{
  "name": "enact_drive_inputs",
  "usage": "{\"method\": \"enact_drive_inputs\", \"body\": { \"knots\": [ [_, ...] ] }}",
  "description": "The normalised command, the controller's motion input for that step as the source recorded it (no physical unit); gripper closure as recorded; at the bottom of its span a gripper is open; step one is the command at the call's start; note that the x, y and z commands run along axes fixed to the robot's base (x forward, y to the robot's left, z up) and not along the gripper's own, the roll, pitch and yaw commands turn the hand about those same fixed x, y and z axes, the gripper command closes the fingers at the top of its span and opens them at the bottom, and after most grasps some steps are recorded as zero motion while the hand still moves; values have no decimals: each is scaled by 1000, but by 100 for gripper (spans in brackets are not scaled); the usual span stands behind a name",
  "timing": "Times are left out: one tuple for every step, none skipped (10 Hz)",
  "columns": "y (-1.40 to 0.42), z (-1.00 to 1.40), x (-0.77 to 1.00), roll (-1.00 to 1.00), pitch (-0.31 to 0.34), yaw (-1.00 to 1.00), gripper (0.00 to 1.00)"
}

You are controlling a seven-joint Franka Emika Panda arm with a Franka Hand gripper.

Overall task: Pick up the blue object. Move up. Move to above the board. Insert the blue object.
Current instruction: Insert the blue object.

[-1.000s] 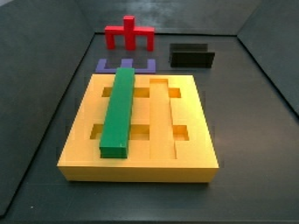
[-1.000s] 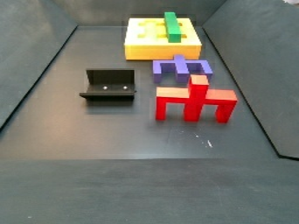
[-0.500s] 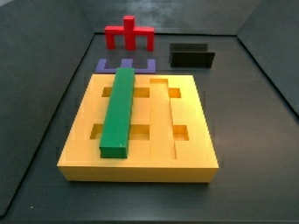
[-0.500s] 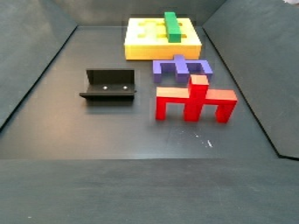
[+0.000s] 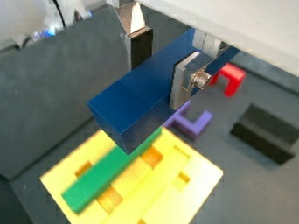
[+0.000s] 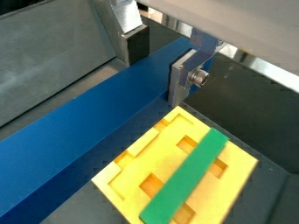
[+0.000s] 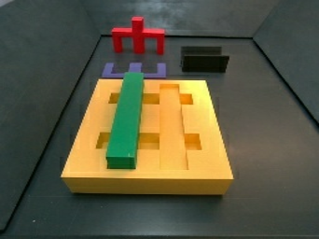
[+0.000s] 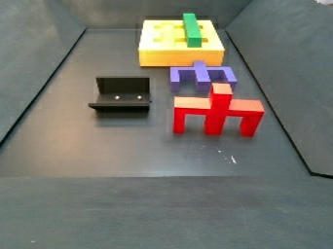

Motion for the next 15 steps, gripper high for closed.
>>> {"method": "enact_drive_inputs", "body": {
  "knots": [
    [-697, -731, 74, -116, -93, 0, 100],
    [-720, -743, 40, -103, -109, 0, 100],
    [-720, -780, 14, -67, -116, 0, 100],
    [-660, -849, 51, -34, -116, 11, 100],
    [-309, -897, 66, -13, -176, 20, 100],
    [-146, -926, 143, -20, -166, 29, 100],
    [-71, -943, 251, 0, -156, 69, 100],
    [-74, -926, 263, 63, -137, 100, 100],
    [-137, -874, 254, 130, -116, 71, 100],
    [-129, -757, 129, 223, -99, 134, 100],
    [-183, -620, 17, 277, -63, 211, 100],
    [-131, -563, 0, 253, -37, 214, 100],
    [-54, -483, -34, 194, 0, 114, 100],
    [0, -454, 0, 69, 0, 109, 100],
    [-23, -429, 60, 91, 24, 9, 100]
  ]
}}
